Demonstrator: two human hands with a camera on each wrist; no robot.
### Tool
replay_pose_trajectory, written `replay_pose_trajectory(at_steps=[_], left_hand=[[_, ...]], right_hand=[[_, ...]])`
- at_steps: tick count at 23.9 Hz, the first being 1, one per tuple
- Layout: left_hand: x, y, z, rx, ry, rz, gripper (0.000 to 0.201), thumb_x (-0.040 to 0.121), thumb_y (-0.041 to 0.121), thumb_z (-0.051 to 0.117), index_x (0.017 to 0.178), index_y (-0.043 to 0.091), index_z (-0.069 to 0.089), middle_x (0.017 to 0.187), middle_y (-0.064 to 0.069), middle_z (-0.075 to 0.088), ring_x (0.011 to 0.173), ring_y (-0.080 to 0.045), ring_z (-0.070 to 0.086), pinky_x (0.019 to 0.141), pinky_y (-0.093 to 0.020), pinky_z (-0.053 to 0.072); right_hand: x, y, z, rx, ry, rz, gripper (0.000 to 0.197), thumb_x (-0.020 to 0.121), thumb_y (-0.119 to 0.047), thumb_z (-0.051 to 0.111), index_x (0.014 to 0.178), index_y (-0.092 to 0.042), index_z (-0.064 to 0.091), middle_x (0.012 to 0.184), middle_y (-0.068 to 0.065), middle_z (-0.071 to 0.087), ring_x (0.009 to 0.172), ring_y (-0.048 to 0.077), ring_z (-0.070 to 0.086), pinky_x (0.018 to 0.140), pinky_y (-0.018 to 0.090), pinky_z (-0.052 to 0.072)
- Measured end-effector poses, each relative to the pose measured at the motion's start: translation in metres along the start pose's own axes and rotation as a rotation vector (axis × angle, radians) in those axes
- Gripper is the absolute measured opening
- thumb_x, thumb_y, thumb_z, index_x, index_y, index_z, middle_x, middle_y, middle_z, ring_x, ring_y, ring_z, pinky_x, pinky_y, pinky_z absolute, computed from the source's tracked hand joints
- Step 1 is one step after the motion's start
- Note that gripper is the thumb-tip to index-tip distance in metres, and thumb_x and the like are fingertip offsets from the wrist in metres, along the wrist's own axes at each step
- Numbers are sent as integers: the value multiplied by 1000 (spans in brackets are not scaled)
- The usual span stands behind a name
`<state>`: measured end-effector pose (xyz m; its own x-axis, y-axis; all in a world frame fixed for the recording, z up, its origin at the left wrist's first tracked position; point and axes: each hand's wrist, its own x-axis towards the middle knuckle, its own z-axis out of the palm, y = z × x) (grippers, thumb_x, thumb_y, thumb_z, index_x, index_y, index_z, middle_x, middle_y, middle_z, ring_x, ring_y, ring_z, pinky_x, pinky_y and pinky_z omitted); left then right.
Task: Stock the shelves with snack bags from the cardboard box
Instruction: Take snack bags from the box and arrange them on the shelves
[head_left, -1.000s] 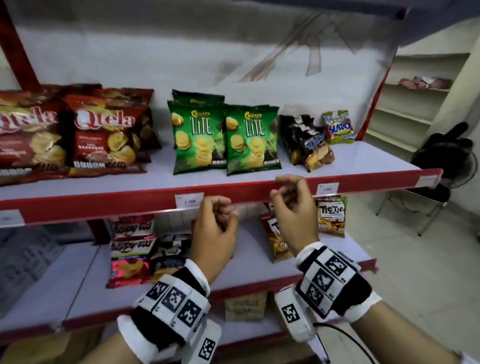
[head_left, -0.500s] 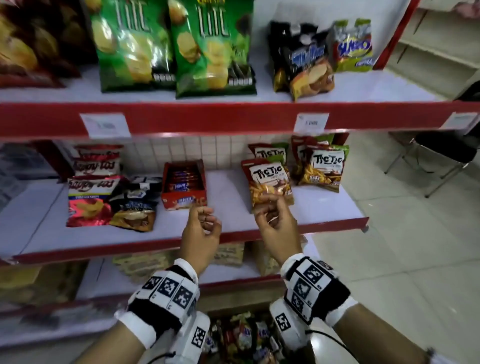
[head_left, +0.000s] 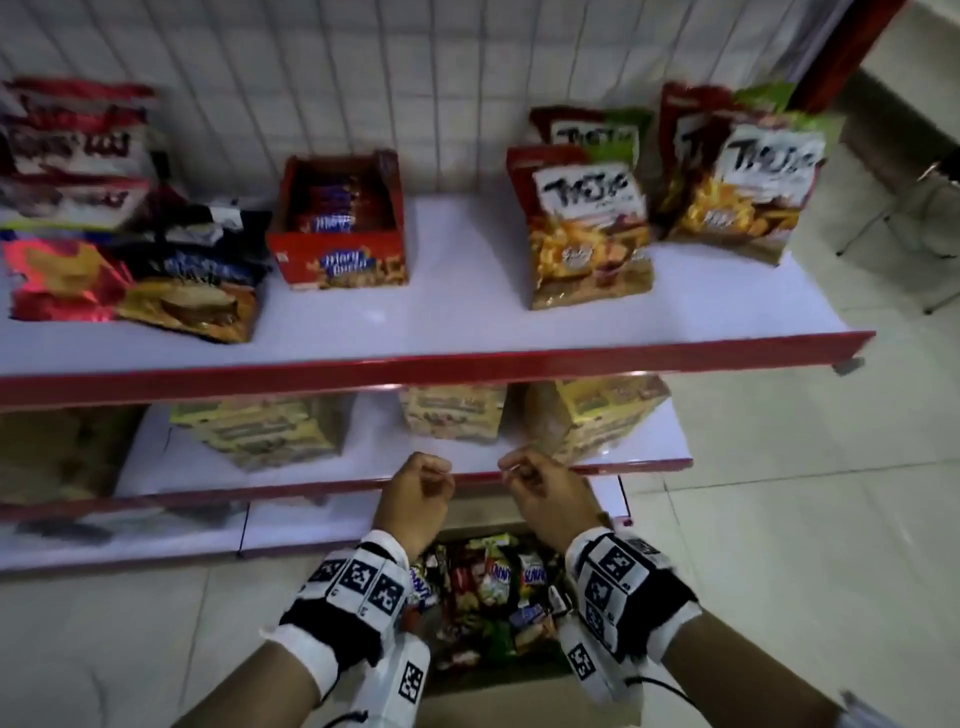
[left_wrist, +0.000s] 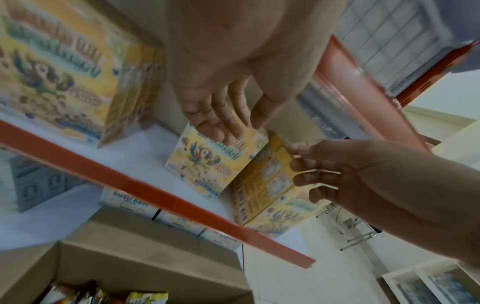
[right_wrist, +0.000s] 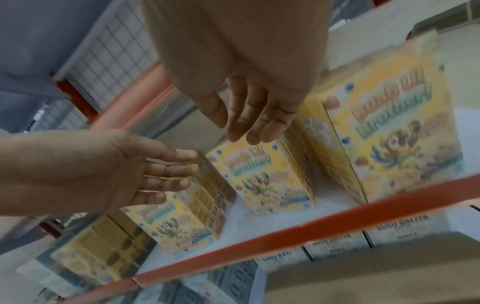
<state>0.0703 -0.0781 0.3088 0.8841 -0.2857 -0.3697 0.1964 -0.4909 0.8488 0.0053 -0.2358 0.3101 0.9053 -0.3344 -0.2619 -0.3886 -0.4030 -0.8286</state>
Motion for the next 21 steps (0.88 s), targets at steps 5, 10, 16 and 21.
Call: replay_pose_trajectory(at_steps=[5,10,16,21], left_hand=[[58,-145,41,82,-32,-114,14,88,-1,57,100,3,62,86,-1,58,85,-16,54,74,-19,41],[104,-275,87,51,-140,-189,10,91,6,57,91,16,57,82,2,58,82,-19,57,69,-23,47],[136,-331,113,48,-248,-115,14,91,6,58,103,4,63,75,-2,57,67,-11,53,48,-8,41],[139,-337,112,38,-327,-8,9,94,17,55,88,13,60,92,-7,62,69,-10,53,57,-19,38]], right_hand=[[39,130,97,-147,-91,36,12,89,-8,57,96,-12,66,88,0,66,79,11,57,71,14,39],[81,250,161,-339,-222,55,16,90,-10,55,102,-12,65,102,6,69,97,21,64,81,21,44],[119,345,200,-791,-608,-73,40,89,-4,47,119,-25,63,122,8,63,107,25,58,79,20,39],[119,367,231,-1265,-620,-214,32,80,-35,71,111,-27,67,124,-2,55,119,21,45,97,34,39]])
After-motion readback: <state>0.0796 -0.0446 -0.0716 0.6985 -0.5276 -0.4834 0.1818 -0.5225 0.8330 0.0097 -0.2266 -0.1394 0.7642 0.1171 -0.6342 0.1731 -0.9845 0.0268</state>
